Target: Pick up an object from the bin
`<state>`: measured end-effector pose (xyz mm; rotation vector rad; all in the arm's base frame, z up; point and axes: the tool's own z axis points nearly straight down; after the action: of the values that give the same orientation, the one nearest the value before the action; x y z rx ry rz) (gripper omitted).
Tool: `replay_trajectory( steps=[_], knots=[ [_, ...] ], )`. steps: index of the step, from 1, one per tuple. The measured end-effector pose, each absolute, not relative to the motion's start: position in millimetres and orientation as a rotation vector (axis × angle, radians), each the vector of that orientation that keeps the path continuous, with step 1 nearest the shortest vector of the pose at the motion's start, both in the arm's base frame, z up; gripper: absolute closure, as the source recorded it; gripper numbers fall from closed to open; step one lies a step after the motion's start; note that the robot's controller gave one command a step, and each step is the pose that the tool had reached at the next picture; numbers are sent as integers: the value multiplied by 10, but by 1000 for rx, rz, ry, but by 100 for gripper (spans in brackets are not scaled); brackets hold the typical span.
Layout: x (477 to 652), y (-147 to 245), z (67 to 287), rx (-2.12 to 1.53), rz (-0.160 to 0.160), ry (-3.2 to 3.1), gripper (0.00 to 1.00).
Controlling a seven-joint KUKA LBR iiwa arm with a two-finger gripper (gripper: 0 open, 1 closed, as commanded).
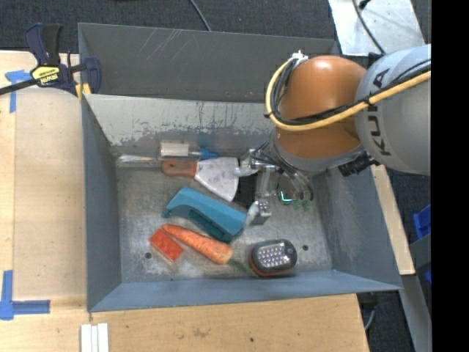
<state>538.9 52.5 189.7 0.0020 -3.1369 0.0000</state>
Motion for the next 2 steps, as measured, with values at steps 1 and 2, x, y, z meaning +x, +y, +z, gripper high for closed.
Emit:
replay_trajectory(
  steps=[1, 2],
  knots=[
    [5407, 524, 1935, 0, -1, -3145, 0],
    [5438, 829, 1362, -124, -2, -3147, 0]
  ],
)
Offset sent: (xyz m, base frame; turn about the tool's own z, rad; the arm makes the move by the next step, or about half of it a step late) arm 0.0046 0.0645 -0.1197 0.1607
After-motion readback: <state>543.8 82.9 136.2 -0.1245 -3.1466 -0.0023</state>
